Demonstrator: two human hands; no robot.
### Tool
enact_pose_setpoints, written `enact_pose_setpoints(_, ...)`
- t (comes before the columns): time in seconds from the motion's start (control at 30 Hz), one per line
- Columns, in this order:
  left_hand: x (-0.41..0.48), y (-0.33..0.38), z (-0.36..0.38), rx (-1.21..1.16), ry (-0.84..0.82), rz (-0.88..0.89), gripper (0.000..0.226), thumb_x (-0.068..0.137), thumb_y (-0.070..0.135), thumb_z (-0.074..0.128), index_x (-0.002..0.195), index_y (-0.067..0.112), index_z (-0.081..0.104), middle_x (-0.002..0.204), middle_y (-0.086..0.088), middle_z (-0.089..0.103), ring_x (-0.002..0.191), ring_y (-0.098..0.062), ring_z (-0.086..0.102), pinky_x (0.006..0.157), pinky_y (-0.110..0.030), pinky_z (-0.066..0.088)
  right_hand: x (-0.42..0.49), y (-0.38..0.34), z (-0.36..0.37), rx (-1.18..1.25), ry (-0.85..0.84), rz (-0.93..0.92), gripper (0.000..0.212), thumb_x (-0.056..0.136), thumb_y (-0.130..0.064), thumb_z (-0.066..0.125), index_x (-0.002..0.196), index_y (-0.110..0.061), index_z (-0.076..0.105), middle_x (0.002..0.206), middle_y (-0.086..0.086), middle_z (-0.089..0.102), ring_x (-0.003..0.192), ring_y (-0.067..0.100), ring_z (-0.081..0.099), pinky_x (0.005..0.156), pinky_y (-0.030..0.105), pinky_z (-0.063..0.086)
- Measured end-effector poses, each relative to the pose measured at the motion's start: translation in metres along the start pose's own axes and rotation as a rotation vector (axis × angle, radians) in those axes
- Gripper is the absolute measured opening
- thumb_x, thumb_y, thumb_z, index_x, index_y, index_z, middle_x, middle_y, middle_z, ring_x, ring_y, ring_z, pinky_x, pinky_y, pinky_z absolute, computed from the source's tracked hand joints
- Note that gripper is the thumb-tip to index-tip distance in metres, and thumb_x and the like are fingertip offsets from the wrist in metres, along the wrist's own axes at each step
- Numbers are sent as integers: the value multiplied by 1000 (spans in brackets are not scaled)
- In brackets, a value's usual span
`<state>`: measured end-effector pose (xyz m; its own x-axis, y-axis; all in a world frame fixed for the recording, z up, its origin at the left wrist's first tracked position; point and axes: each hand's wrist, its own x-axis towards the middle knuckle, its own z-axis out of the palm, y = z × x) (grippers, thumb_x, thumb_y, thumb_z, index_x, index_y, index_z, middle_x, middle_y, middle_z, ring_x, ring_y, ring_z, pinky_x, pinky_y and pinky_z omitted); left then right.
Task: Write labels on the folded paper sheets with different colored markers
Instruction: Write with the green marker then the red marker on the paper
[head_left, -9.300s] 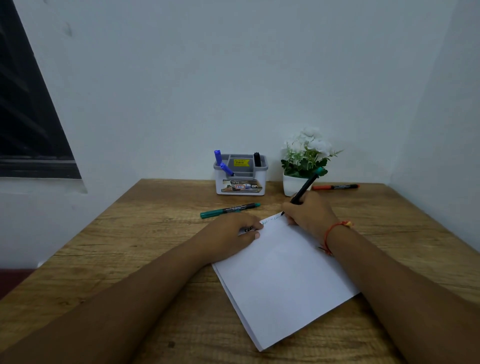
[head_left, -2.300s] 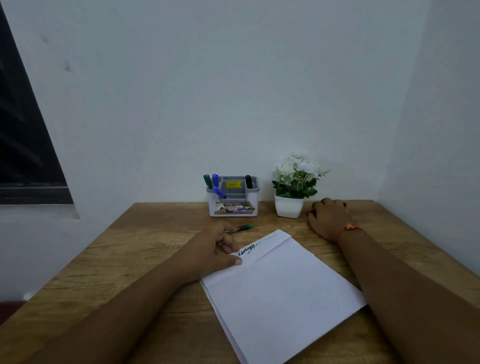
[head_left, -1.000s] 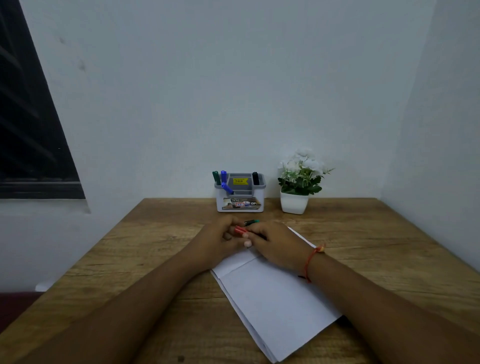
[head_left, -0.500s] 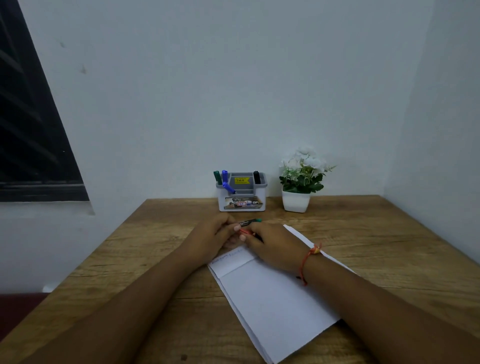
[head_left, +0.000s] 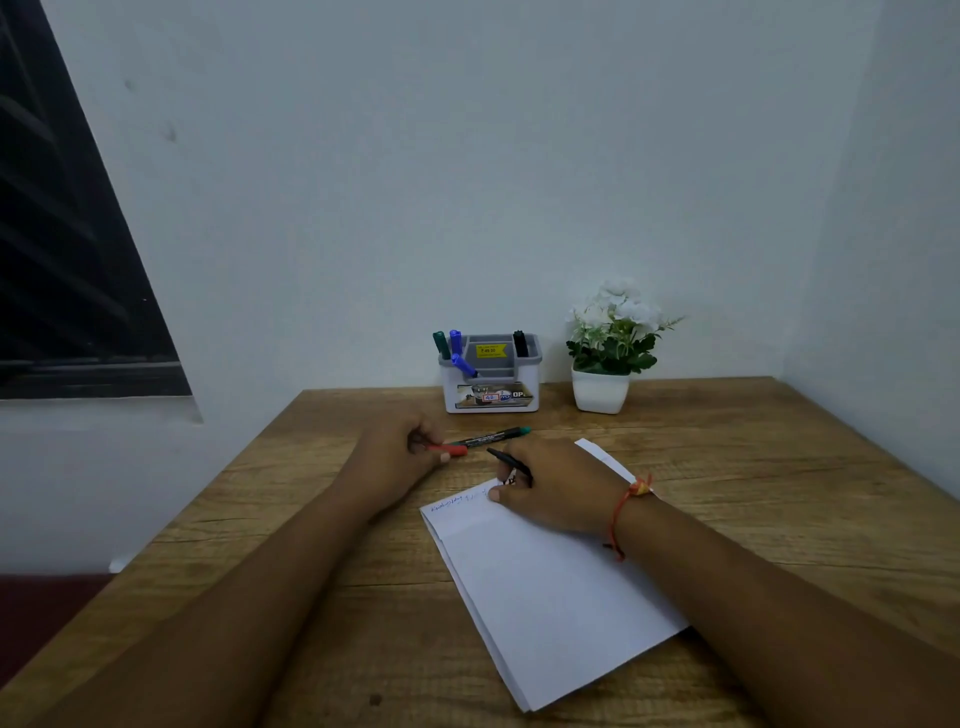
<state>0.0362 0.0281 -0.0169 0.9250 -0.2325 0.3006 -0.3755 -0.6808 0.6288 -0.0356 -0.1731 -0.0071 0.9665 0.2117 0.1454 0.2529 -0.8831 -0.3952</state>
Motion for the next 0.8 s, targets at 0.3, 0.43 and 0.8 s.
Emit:
enact_pose_setpoints(0.3,-2,-1,-1,81,-81,26,20,78,23,80,94,20,68,86,5,63,76,-9,54,61,-18,43,-2,2,-1,-31,-2,-53,19,94,-43,62,103,-26,61,83,-14,53,80,6,50,56,16,30)
enact_pose_setpoints(0.43,-3,2,0,79,-105,11,21,79,24,78,97,18,69,88,5,64,74,-5,54,60,-15,39,-2,3,-3,-40,-21,-75,18,94,-42,62,101,-25,61,81,-14,53,79,6,49,57,16,30)
enact_pose_setpoints(0.8,-10,12,-11,18,-187,57,21,74,30,82,90,29,68,90,9,66,82,-10,56,63,-19,42,-3,7,-11,-100,-74,-107,17,93,-44,63,98,-28,58,76,-13,51,69,1,48,55,16,28)
